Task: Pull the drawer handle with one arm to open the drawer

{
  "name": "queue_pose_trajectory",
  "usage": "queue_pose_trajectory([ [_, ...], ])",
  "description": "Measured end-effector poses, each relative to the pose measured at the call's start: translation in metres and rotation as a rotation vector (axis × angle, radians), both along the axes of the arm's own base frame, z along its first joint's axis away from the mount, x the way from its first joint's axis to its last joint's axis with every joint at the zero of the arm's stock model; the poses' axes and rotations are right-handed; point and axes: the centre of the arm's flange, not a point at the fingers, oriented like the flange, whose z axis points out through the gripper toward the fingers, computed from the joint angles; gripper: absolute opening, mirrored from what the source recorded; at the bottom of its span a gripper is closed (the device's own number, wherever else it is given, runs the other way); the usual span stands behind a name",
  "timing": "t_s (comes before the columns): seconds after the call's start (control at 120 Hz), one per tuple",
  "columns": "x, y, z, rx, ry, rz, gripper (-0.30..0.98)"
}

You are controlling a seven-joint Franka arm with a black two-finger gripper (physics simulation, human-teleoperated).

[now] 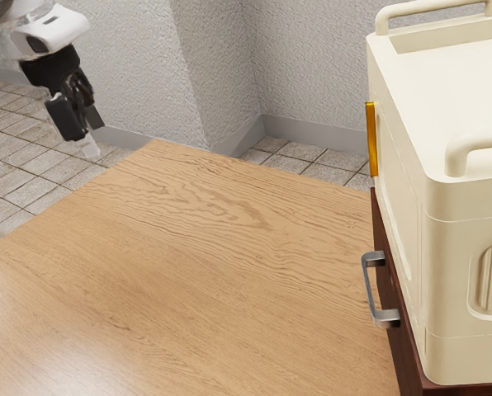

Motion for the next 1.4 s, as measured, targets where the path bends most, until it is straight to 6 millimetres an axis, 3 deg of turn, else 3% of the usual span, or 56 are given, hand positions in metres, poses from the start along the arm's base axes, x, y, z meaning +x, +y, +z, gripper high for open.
queue_pose_trajectory([
  [0.108,0.013,-0.028,-0.006,0.004,0.009,-0.077,0.68],
  [0.342,0.011,-0.029,-0.008,-0.016,0.006,-0.133,0.68],
  [0.4,0.005,-0.051,-0.011,-0.01,0.019,-0.216,0.68],
  [0.525,-0.037,-0.122,-0.019,0.082,0.05,-0.482,0.68],
  [0.6,-0.044,-0.142,-0.033,0.13,0.059,-0.609,0.68],
  [0.692,-0.033,-0.161,-0.056,0.165,0.017,-0.773,0.69],
  [0.833,-0.012,-0.174,-0.065,0.192,-0.081,-0.964,0.69],
  [0.892,-0.007,-0.197,-0.069,0.198,-0.129,-1.064,0.69],
  [0.942,-0.005,-0.215,-0.075,0.192,-0.171,-1.136,0.69],
  [1.1,-0.006,-0.241,-0.082,0.183,-0.307,-1.273,0.68],
  [1.317,0.02,-0.264,-0.106,0.145,-0.401,-1.363,0.46],
  [1.4,0.023,-0.286,-0.111,0.15,-0.443,-1.424,0.39],
])
